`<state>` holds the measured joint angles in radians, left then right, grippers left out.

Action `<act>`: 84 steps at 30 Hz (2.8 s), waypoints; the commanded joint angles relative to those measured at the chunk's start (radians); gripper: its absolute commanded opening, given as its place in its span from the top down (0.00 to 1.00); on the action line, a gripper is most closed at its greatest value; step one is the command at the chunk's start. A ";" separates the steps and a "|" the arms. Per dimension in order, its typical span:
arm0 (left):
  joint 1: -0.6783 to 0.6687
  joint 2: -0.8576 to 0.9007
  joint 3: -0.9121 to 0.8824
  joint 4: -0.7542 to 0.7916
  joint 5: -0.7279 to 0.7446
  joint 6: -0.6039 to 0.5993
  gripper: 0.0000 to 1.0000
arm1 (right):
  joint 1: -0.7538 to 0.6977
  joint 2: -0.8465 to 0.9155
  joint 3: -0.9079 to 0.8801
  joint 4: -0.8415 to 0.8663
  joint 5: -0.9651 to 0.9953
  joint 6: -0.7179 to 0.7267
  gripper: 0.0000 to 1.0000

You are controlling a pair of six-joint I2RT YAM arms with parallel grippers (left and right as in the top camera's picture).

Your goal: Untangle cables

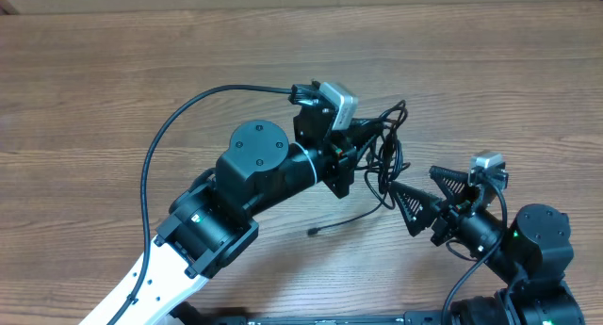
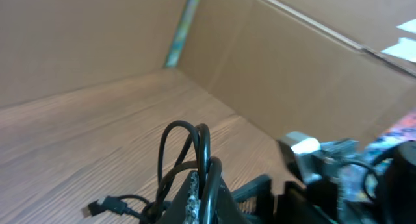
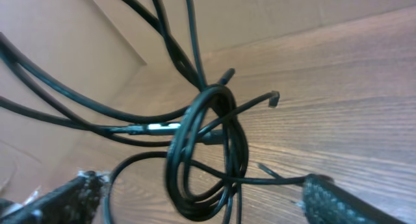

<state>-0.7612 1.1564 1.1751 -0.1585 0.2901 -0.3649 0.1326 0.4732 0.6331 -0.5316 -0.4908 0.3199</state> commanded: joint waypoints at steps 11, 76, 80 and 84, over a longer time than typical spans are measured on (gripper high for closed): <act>0.001 -0.023 0.019 0.039 0.275 0.062 0.96 | 0.003 0.089 0.009 0.009 0.027 0.051 0.96; 0.152 -0.066 0.019 -0.436 0.602 0.700 0.46 | 0.003 0.089 0.010 0.344 -0.761 -0.260 0.96; 0.151 -0.040 0.019 -0.362 0.604 0.645 0.53 | 0.003 0.089 0.010 0.344 -0.773 -0.260 0.96; 0.151 0.014 0.019 -0.336 0.606 0.577 0.64 | 0.003 0.089 0.010 0.344 -0.772 -0.260 0.96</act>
<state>-0.6136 1.1339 1.1843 -0.5083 0.8883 0.2756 0.1326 0.5671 0.6327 -0.1955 -1.2400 0.0536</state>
